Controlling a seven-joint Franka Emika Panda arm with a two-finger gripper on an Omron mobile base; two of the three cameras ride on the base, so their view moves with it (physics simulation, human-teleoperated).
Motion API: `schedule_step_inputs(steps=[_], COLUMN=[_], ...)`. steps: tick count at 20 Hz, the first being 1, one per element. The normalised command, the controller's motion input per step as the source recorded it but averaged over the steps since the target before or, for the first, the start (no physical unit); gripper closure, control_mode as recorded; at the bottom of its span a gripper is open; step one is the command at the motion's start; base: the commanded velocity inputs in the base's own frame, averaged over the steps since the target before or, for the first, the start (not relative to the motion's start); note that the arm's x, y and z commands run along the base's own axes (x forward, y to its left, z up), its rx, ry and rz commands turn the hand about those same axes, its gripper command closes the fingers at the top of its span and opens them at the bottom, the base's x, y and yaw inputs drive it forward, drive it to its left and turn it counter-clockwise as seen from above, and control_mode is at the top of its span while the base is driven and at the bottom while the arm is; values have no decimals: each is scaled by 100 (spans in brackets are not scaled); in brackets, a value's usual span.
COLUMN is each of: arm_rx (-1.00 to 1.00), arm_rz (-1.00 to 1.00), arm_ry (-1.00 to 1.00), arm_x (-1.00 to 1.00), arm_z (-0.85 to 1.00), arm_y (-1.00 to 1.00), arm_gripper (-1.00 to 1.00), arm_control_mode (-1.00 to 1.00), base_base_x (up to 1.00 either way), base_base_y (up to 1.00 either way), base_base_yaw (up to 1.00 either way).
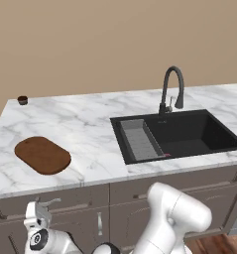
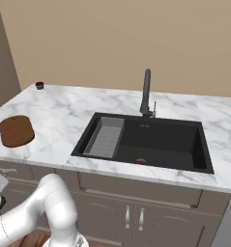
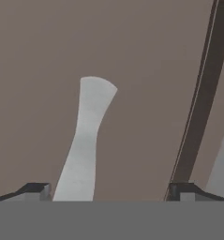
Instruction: Open the drawer on the left and place the cutting tools on the cutting board.
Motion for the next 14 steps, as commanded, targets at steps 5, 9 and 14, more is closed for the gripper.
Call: schedule_step_inputs(steps=[5, 9, 14], arm_rx=[0, 0, 0], arm_rz=[0, 0, 1], arm_ry=[-26, -25, -31], arm_x=[0, 0, -5], arm_z=[-2, 0, 0], arm_y=[22, 22, 18], arm_gripper=[100, 100, 100], arm_control_mode=[-100, -100, -100], base_base_x=[0, 0, 0], base_base_y=[0, 0, 0], base_base_yaw=[0, 0, 0])
